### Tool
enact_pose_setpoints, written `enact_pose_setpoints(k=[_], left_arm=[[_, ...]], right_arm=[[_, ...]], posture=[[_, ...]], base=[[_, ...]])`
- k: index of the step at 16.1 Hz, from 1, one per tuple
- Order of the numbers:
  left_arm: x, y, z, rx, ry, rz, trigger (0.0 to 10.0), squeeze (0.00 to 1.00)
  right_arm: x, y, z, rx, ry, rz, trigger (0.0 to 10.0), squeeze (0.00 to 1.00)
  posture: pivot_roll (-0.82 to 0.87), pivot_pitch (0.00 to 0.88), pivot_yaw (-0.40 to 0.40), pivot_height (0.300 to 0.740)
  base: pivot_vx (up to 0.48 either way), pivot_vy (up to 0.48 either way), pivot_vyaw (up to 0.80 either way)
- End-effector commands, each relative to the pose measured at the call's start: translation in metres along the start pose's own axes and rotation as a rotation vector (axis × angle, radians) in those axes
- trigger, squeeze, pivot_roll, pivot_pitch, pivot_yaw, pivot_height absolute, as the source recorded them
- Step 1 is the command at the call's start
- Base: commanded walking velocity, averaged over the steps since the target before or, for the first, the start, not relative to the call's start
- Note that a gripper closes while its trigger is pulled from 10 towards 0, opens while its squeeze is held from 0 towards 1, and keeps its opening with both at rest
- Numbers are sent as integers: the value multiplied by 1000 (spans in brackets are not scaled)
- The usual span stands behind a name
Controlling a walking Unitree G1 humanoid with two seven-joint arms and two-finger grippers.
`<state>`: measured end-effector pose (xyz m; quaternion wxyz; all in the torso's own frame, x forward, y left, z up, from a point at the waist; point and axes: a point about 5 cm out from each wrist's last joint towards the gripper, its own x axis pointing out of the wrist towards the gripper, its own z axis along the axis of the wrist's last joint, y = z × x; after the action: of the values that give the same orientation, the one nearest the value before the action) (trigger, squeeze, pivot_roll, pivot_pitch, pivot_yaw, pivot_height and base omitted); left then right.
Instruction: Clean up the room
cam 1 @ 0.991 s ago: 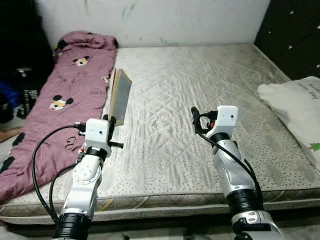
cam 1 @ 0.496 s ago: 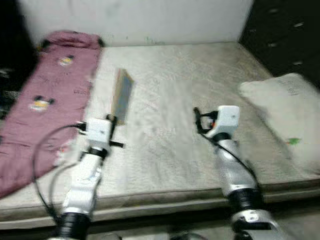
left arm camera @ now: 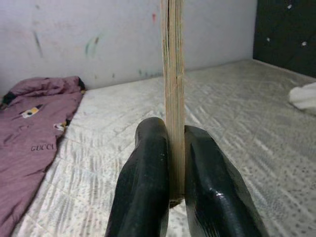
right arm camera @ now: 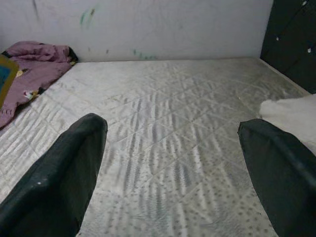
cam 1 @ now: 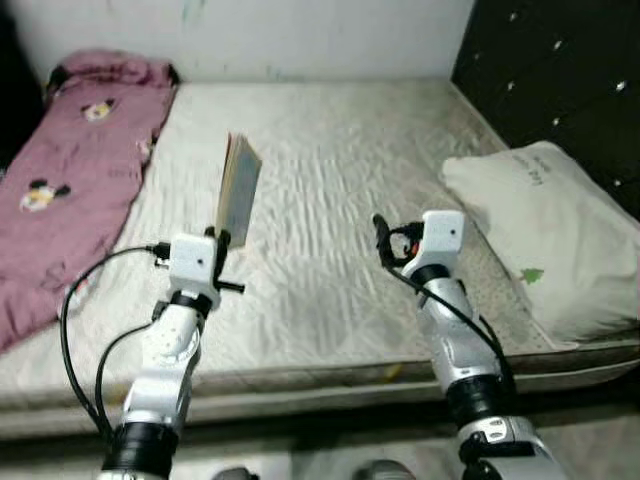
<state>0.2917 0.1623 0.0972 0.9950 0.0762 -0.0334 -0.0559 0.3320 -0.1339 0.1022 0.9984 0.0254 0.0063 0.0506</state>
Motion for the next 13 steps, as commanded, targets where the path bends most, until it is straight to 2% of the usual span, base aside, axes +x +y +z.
enact_pose_setpoints(k=[1, 5, 10, 13], left_arm=[[3, -3, 10, 0, -48, -7, 10000, 0], [4, -4, 10, 0, -49, -10, 10000, 0], [3, -5, 13, -41, -80, -32, 10000, 0], [3, -6, 15, -46, -87, -45, 10000, 0]], right_arm=[[0, -7, 1, -8, -1, -19, 10000, 0], [0, -8, 0, -9, 0, -19, 10000, 0], [1, -8, 1, -5, 0, -23, 10000, 0], [1, -7, 1, -2, -1, -26, 10000, 0]], posture=[[-87, 0, 5, 740], [-88, 0, 2, 740], [-86, 0, 1, 740], [-86, 0, 2, 740]], base=[[0, -326, 0], [0, -329, 0], [0, 0, 0], [309, 0, 0]])
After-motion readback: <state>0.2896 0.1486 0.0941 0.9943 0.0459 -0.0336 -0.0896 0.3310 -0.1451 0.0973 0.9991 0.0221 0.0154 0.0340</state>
